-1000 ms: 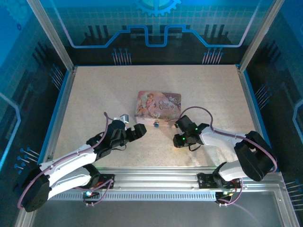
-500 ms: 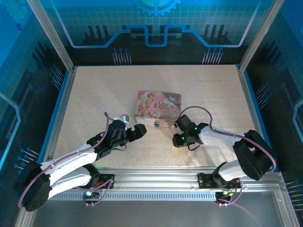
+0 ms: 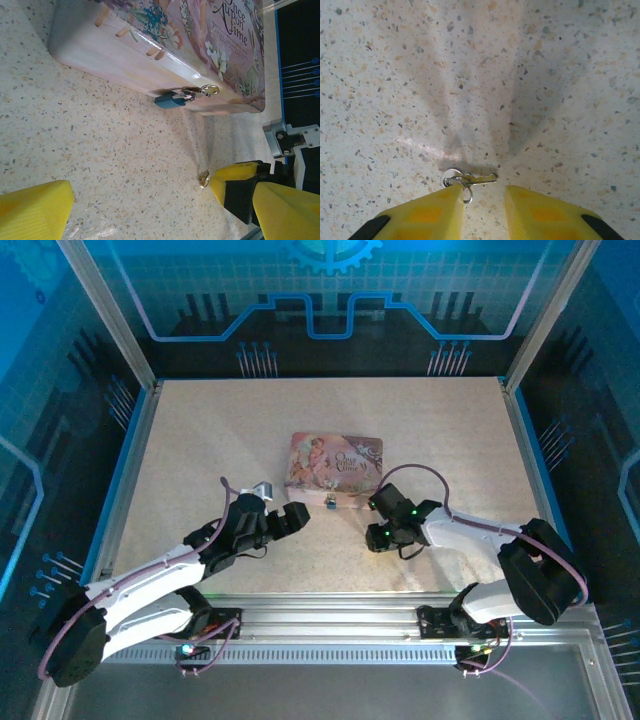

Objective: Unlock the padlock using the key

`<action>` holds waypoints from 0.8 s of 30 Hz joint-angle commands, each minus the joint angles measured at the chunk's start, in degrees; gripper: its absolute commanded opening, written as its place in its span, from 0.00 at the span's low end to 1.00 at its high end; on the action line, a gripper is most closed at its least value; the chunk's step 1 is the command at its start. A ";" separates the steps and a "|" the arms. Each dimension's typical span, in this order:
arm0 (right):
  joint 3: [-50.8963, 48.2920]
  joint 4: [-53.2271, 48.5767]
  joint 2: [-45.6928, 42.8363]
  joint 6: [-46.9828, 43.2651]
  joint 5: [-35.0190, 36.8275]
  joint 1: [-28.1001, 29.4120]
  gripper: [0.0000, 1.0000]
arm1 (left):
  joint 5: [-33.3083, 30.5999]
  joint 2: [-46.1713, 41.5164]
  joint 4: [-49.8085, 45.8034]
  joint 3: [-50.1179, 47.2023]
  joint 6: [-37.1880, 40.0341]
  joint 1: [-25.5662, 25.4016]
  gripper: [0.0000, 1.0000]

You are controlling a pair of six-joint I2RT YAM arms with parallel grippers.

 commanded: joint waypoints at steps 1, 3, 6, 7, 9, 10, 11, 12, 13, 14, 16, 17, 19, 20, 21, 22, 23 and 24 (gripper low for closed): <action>1.97 -0.97 1.09 1.02 0.50 1.16 0.29 | 0.73 0.22 0.70 -0.77 -0.42 -0.38 0.94; 2.45 -0.99 1.34 0.97 0.75 1.61 0.29 | 0.76 0.29 0.80 -0.74 -0.46 -0.39 0.94; 2.78 -0.99 2.08 1.06 0.85 1.80 0.29 | 0.85 0.31 0.82 -0.78 -0.43 -0.35 0.94; 2.86 -0.94 2.38 1.14 0.87 1.88 0.29 | 0.75 0.33 0.83 -0.73 -0.39 -0.37 0.94; 2.85 -0.86 3.01 1.32 0.79 1.89 0.29 | 0.74 0.31 0.80 -0.71 -0.42 -0.32 0.94; 2.87 -0.70 3.18 1.41 0.79 2.04 0.28 | 0.77 0.30 0.87 -0.78 -0.39 -0.38 0.94; 2.89 -0.58 3.44 1.46 0.73 2.16 0.28 | 0.73 0.35 0.89 -0.77 -0.40 -0.37 0.94; 2.82 -0.48 3.68 1.49 0.57 2.23 0.28 | 0.73 0.33 0.88 -0.78 -0.39 -0.39 0.94; 2.96 -0.30 3.86 1.49 0.57 2.33 0.28 | 0.73 0.35 0.82 -0.78 -0.34 -0.35 0.94; 2.99 -0.21 4.20 1.49 0.43 2.37 0.28 | 0.68 0.35 0.89 -0.87 -0.30 -0.33 0.94; 3.01 -0.11 4.60 1.58 0.35 2.46 0.27 | 0.64 0.35 0.86 -0.85 -0.42 -0.39 0.94; 3.04 -0.12 4.82 1.67 0.35 2.57 0.27 | 0.71 0.38 0.86 -0.87 -0.39 -0.35 0.94; 3.13 -0.11 5.20 1.67 0.39 2.79 0.26 | 0.64 0.36 0.88 -0.89 -0.39 -0.33 0.95; 3.24 -0.16 5.30 1.75 0.43 2.91 0.26 | 0.68 0.38 0.87 -0.96 -0.43 -0.35 0.95; 3.23 -0.28 5.41 1.78 0.48 3.08 0.26 | 0.67 0.37 0.86 -0.94 -0.46 -0.38 0.95; 3.32 -0.44 5.41 1.84 0.74 3.18 0.26 | 0.64 0.32 0.87 -0.96 -0.39 -0.37 0.95; 3.34 -0.63 5.33 1.85 0.94 3.19 0.26 | 0.64 0.37 0.86 -0.98 -0.39 -0.38 0.95; 3.40 -0.88 5.10 1.85 1.20 3.16 0.26 | 0.64 0.37 0.90 -1.02 -0.39 -0.35 0.95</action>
